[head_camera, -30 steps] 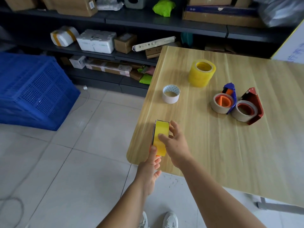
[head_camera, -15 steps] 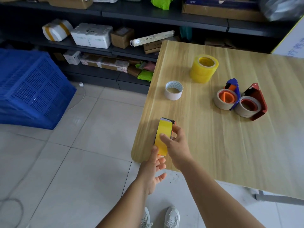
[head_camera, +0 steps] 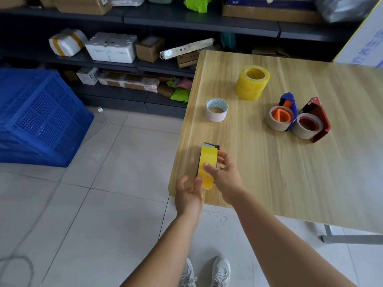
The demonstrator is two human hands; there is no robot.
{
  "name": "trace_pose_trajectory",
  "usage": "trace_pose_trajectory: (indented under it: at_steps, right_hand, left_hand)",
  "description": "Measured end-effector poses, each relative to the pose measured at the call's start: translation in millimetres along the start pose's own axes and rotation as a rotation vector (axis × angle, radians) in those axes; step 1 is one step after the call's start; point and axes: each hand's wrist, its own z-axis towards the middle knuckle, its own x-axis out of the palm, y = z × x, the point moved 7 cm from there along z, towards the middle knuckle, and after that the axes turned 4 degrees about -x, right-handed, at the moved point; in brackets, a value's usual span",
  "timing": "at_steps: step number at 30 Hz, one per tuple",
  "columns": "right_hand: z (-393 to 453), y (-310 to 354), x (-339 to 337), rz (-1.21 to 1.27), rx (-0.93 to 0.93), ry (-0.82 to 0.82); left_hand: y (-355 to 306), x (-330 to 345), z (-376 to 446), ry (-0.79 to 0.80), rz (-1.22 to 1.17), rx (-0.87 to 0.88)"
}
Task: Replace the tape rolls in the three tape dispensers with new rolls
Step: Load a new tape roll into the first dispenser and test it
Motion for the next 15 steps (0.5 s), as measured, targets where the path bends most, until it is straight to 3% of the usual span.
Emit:
trace_pose_trajectory:
  at_steps: [2, 7, 15]
  right_hand:
    - [-1.3, -2.3, 2.1, 0.024, 0.004, 0.002]
    - [1.4, -2.4, 3.8, 0.004, 0.022, -0.006]
    - [-1.3, -1.0, 4.8, -0.03, 0.04, -0.025]
  left_hand:
    - [-6.6, 1.1, -2.9, 0.014, -0.004, 0.087]
    - [-13.5, -1.5, -4.7, 0.0, 0.038, 0.099]
    - [-33.9, -1.8, -7.4, 0.002, 0.302, 0.237]
